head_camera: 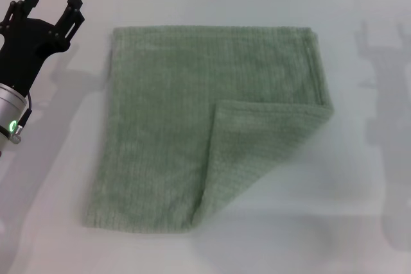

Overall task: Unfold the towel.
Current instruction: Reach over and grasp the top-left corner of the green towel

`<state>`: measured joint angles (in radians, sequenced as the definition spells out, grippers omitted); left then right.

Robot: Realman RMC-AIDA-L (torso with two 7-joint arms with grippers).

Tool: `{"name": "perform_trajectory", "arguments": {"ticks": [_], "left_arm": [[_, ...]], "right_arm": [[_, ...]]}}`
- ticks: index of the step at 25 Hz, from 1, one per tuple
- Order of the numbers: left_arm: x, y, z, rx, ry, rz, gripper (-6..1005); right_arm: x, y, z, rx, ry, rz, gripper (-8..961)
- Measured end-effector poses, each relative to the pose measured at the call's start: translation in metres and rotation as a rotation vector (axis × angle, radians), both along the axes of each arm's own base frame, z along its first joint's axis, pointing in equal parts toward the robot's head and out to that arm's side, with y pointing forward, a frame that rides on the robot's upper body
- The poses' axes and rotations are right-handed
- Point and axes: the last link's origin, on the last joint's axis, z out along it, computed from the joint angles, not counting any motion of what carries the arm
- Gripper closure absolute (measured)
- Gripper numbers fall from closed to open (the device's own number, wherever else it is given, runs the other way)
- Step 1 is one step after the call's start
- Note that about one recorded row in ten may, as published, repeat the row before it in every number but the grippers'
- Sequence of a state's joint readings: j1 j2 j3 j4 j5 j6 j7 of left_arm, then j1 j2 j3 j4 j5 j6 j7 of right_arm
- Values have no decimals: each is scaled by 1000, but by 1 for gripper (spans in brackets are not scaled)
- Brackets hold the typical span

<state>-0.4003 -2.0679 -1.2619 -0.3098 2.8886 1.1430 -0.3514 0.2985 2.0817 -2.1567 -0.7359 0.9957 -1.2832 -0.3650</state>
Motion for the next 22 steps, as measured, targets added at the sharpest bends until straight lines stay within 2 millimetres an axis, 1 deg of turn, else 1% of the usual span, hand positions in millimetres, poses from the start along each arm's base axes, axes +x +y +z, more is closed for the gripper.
{"name": "perform_trajectory", "arguments": {"ticks": [9, 17, 22], "left_arm": [[0, 3, 0, -3, 3, 12, 198], [-3, 5, -1, -9, 8, 32, 323], [-4, 9, -7, -46, 35, 55, 401]], "right_arm": [[0, 1, -1, -8, 3, -1, 243], [1, 2, 1, -7, 20, 4, 242], [0, 3, 1, -7, 20, 5, 242]]}}
